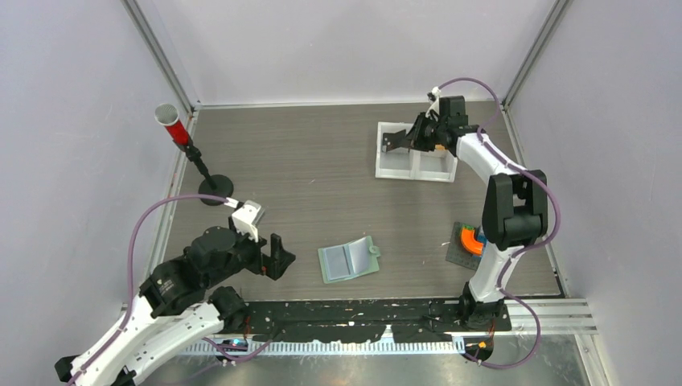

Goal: Take the credit cards out of the card holder
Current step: Place the credit card in the storage box.

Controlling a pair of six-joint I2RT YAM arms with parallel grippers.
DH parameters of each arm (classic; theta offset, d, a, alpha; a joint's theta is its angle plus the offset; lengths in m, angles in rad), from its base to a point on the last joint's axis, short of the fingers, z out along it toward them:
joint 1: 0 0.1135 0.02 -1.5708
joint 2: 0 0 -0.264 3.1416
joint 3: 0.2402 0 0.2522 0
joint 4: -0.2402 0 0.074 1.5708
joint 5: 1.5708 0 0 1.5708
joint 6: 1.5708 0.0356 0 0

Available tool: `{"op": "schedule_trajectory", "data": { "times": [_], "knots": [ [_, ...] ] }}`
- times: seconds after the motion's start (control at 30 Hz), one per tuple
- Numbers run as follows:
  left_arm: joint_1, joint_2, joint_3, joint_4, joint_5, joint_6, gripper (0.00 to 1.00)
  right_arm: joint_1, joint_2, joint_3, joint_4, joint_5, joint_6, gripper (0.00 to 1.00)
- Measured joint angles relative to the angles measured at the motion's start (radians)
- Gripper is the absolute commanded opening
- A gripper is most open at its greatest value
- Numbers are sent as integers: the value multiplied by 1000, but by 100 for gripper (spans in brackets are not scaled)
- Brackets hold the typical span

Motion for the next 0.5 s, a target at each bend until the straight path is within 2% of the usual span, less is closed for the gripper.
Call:
{"op": "schedule_trajectory", "data": {
  "times": [0.5],
  "knots": [
    [0, -68, 0, -1, -22, 0, 99, -45, 249, 285, -87, -26, 11, 7]
  ]
}}
